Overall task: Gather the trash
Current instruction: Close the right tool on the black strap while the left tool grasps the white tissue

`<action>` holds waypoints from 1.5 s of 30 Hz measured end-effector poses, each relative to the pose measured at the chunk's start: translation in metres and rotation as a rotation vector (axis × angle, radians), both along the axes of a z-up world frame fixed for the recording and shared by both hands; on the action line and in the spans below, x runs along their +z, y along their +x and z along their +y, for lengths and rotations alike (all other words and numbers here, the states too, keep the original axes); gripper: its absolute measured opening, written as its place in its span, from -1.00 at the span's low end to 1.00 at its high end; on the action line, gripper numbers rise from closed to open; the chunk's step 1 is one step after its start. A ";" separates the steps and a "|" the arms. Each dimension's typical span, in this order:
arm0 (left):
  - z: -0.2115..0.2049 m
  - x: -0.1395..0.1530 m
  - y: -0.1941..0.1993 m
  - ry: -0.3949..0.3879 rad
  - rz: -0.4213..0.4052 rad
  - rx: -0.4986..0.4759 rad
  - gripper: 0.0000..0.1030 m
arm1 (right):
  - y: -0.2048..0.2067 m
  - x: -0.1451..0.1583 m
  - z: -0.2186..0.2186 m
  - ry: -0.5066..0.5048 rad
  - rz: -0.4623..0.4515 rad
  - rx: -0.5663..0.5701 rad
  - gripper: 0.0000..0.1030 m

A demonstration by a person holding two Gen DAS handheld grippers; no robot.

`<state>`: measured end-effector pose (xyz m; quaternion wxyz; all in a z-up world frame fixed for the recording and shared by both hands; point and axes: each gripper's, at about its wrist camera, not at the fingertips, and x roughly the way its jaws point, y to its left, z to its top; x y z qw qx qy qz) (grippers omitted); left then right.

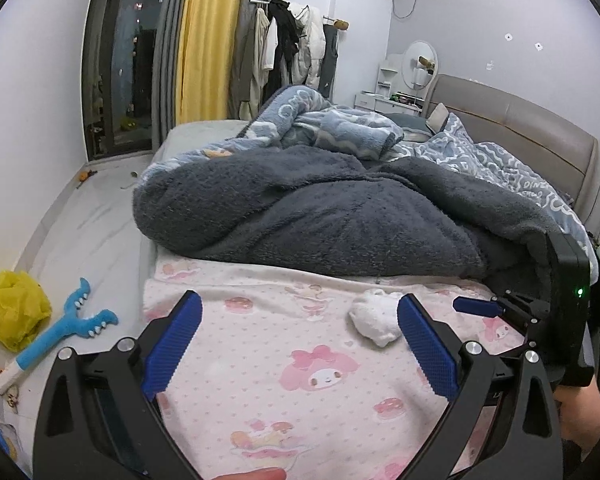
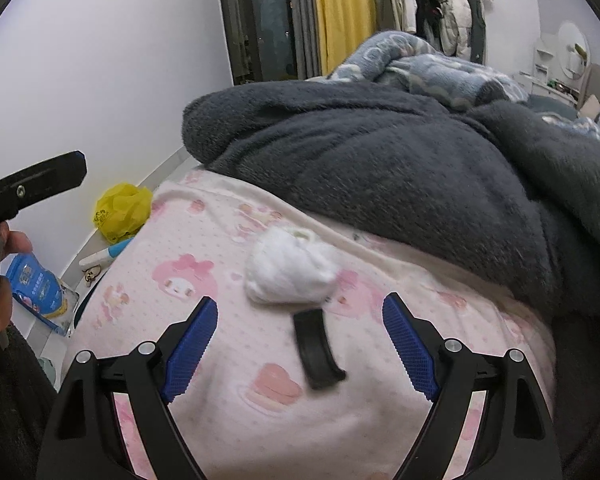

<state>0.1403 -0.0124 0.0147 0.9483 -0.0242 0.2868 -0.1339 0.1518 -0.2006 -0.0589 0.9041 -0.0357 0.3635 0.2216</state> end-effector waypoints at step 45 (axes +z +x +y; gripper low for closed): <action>-0.094 -0.067 0.060 -0.044 0.223 -0.144 0.92 | 0.022 -0.026 -0.051 0.126 0.077 0.023 -0.61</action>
